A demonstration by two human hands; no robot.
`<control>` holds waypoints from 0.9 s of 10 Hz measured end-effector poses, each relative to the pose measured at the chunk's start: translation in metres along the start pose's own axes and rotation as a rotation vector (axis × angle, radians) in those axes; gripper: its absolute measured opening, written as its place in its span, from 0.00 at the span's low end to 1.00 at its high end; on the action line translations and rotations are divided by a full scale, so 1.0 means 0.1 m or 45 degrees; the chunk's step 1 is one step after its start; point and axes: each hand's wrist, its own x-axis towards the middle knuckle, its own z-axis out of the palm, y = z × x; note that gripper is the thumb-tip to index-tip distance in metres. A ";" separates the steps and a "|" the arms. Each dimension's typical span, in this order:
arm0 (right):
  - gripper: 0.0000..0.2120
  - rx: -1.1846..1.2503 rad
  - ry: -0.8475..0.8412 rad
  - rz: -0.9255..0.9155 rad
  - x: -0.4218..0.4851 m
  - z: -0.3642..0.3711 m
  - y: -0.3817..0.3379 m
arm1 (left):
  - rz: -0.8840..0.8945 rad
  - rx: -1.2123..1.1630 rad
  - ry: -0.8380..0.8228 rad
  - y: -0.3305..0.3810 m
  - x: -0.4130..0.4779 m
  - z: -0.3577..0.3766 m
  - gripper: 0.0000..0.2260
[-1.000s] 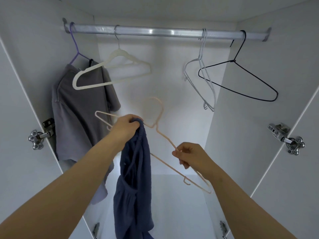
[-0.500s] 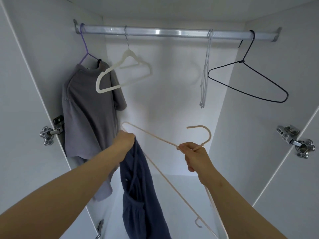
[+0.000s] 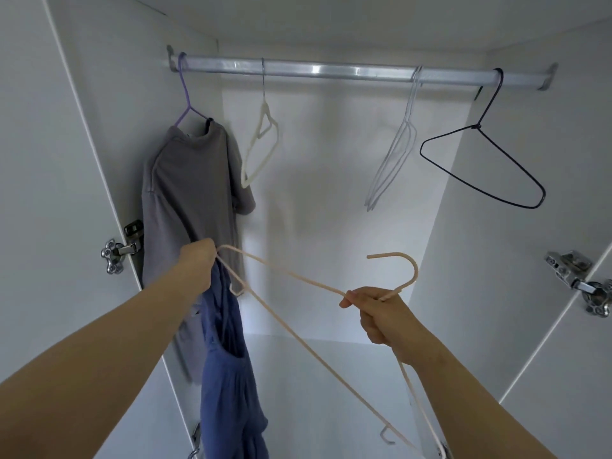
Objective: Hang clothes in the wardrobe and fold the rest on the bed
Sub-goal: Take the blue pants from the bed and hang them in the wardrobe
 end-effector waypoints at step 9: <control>0.12 0.036 0.450 -0.210 -0.02 -0.01 -0.25 | 1.361 1.364 -0.507 0.06 -0.62 0.21 0.10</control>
